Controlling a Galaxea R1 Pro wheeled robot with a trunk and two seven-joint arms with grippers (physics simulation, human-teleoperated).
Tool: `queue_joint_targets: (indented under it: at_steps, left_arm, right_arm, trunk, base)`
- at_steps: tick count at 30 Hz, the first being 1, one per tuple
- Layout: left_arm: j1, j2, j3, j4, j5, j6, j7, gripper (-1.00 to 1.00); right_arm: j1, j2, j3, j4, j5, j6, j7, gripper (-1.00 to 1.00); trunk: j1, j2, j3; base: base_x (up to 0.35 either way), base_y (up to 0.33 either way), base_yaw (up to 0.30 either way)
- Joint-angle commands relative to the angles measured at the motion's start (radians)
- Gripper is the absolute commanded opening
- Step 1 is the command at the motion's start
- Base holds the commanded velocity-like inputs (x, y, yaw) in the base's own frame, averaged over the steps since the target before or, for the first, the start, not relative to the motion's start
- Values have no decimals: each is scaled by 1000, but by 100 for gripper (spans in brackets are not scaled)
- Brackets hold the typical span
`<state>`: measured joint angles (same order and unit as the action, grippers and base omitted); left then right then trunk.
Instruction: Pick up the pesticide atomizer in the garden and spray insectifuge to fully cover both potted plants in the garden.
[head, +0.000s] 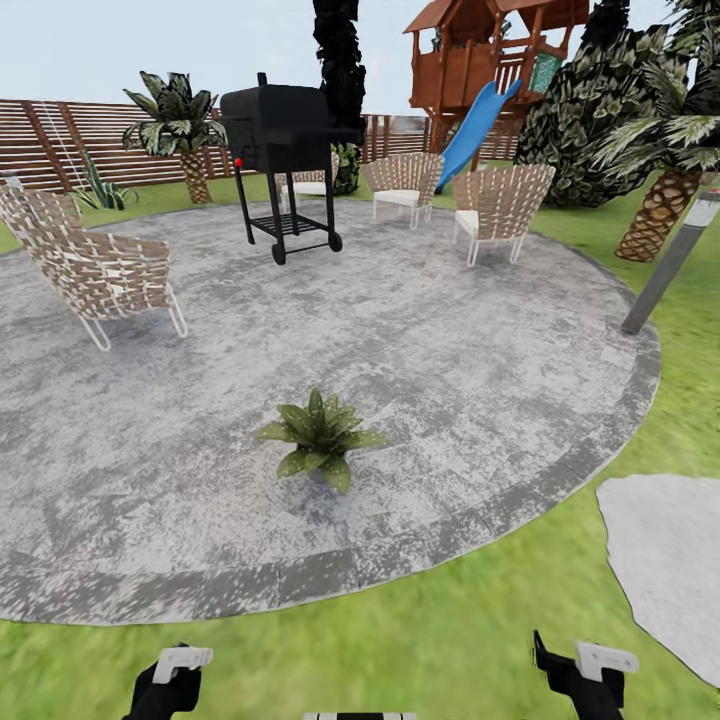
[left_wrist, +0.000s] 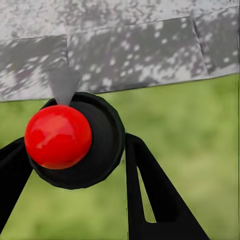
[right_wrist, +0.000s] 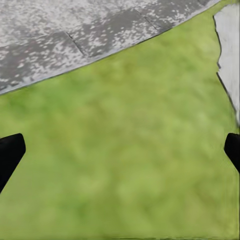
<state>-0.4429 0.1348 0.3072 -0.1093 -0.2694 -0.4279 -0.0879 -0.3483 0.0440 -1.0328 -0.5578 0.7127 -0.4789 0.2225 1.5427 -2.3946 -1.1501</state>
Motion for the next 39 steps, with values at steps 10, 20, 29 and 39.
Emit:
queue_joint_targets:
  at_steps: [10,20,29,39]
  left_arm:
    - [0,-6,2,2,-10,0,-9,-100]
    - [31,-6,1,-10,-9,-3,-7,-100]
    - [32,-6,1,-10,-6,-3,-7,-100]
    - [32,-6,0,-10,-7,-4,-8,-100]
  right_arm:
    - [-1,1,-126,0,-72,-2,10,100]
    - [4,2,-130,10,-55,-3,11,100]
    - [6,2,-130,10,-55,-3,11,100]
    - [8,2,-130,12,-55,-3,11,100]
  trunk:
    - [0,0,-1]
    - [0,0,-1]
    - [0,0,-1]
    - [0,0,-1]
  base:
    - [0,0,-276]
    - [-75,-182,-300]
    - [-48,-39,-300]
    - [0,0,-300]
